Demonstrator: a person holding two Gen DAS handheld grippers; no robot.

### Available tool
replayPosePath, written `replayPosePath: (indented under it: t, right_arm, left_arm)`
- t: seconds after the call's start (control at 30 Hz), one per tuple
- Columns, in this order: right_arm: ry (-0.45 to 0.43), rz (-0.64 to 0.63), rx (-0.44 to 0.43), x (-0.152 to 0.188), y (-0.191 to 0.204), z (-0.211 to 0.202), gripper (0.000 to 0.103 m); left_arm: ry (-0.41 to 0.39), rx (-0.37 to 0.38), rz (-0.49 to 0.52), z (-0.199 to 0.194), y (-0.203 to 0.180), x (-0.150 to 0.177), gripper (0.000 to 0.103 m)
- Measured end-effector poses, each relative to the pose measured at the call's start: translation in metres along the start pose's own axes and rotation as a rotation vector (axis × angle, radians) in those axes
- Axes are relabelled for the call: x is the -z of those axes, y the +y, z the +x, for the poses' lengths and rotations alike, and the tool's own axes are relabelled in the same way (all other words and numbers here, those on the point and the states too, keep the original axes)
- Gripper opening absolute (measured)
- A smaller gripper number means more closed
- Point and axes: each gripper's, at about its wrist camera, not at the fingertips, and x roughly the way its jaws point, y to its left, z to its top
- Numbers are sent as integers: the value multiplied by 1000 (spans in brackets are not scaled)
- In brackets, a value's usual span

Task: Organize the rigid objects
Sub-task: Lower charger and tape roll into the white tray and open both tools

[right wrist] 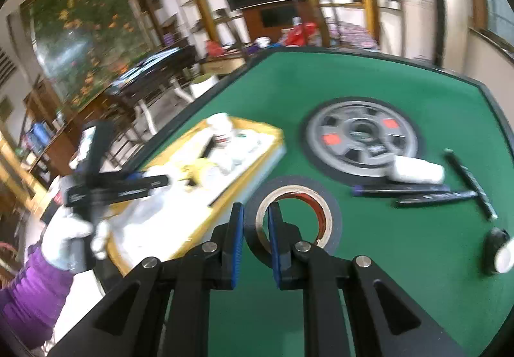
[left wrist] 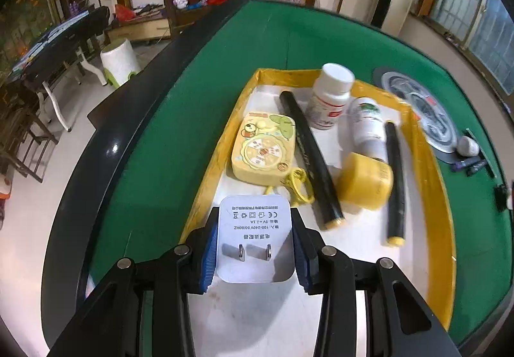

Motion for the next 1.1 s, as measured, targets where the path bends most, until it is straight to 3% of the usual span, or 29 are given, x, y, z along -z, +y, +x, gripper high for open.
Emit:
replayPosePath:
  t: [0.07, 0.13, 0.27, 0.37, 0.5, 0.73, 0.9, 1.1]
  right_arm:
    - [16, -29, -22, -2, 18, 10, 14]
    - [37, -54, -46, -3, 35, 23, 14]
    - [79, -95, -80, -3, 62, 47, 14]
    - [109, -122, -104, -3, 78, 61, 14]
    - [161, -162, -132, -2, 99, 83, 15]
    - [300, -232, -129, 2, 131, 135, 15]
    - [391, -203, -123, -6, 134, 172, 15]
    - [392, -214, -72, -18, 135, 196, 20]
  left_arm:
    - [11, -16, 28, 5, -6, -4, 47]
    - [25, 0, 48, 6, -11, -6, 59]
    - [5, 51, 38, -9, -10, -4, 60]
    - [-57, 135, -21, -39, 5, 1, 62]
    - [-186, 172, -91, -81, 28, 17, 74]
    - [-263, 197, -165, -111, 63, 47, 74]
    - [-274, 189, -184, -114, 78, 61, 74]
    - [-285, 150, -192, -114, 80, 68, 74]
